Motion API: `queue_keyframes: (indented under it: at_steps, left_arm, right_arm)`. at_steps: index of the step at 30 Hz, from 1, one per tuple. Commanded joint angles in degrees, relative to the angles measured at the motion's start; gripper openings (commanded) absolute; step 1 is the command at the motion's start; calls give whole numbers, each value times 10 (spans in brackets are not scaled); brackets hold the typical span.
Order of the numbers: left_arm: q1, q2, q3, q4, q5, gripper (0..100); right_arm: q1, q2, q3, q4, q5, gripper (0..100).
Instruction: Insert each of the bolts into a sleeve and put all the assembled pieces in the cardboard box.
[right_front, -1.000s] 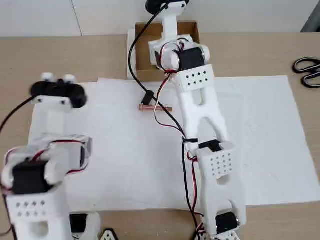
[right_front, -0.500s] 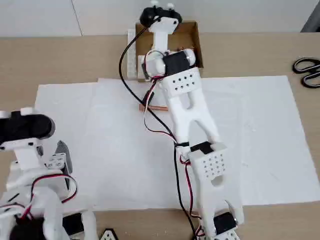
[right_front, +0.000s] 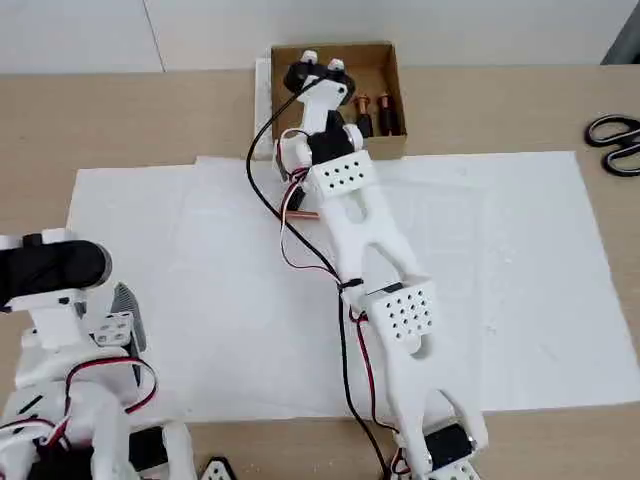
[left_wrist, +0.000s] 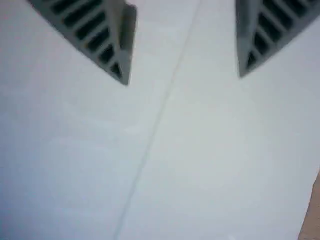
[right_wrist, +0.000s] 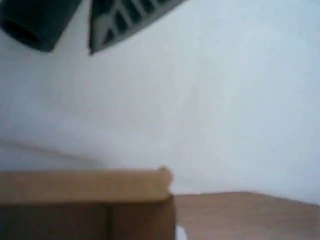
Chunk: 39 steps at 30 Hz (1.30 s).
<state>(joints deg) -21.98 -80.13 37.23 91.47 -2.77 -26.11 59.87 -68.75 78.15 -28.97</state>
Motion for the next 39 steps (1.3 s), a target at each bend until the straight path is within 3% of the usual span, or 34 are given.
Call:
queue_keyframes:
  at_steps: [1,21,27,39]
  left_arm:
    - [-2,0,-1,-17,-3,137]
    - [-2,0,-1,-16,-3,137]
    - [-2,0,-1,-16,-3,137]
    - [-2,0,-1,-16,-3,137]
  right_arm:
    - [-3,-3,-26,-7,-5,173]
    - [-23,39,-25,-7,-33,171]
    - [-22,40,-24,-7,-33,9]
    - [-21,34,-69,4,-31,7]
